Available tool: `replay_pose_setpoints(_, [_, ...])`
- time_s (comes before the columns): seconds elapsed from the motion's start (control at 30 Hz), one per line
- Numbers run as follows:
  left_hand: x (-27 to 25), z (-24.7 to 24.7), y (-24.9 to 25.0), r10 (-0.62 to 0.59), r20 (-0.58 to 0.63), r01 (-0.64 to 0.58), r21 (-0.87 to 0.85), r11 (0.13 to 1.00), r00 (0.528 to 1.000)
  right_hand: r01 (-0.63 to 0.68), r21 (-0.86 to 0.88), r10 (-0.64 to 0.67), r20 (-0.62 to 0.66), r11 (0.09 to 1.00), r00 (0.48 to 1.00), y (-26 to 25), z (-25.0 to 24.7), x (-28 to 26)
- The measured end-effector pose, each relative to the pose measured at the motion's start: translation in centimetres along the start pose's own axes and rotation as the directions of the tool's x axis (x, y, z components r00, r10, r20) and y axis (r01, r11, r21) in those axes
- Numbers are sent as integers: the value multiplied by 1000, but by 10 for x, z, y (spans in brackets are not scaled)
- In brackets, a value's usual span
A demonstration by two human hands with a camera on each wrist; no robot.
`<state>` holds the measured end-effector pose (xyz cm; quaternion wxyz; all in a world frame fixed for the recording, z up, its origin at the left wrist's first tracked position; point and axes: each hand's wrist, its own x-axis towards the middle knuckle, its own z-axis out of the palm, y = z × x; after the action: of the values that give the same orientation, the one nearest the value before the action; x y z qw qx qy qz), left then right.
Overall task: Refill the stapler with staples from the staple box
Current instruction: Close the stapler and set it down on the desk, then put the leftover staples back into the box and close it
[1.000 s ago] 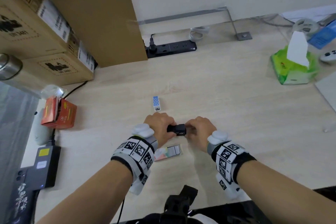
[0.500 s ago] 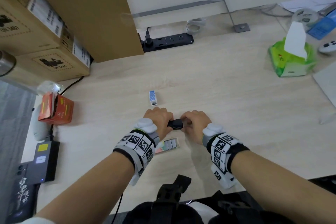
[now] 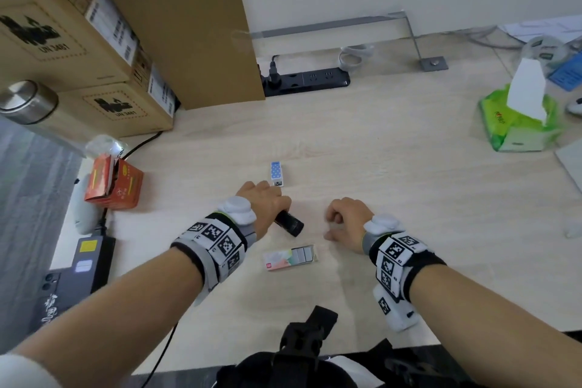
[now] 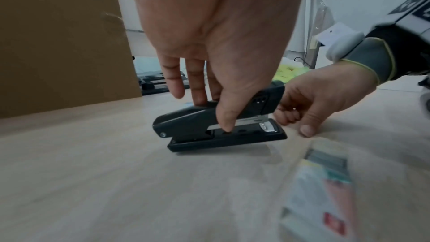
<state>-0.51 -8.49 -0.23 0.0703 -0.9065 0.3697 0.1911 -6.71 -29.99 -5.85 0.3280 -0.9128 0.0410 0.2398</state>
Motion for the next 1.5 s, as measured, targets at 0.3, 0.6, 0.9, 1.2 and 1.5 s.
replay_pose_setpoints(0.3, [-14,-9,-94,113,23,-113,378,919,993,21,-93,-19,28,995,999,0,-1,3])
replay_pose_setpoints(0.6, [-10,19,-120,190,-31,-160,422,893,981,29,-105,-24,42,994,999,-1,-3,3])
replay_pose_setpoints(0.9, [-10,22,-117,172,-91,-130,346,929,981,2,-87,2,44,996,999,-1,-2,9])
replay_pose_setpoints(1.2, [20,0,-98,-85,-156,97,73,993,984,5,-59,-4,29,998,1000,2,-2,9])
replay_pose_setpoints(1.5, [63,-2,-49,-22,138,14,60,998,990,33,-80,-29,51,996,998,2,-3,10])
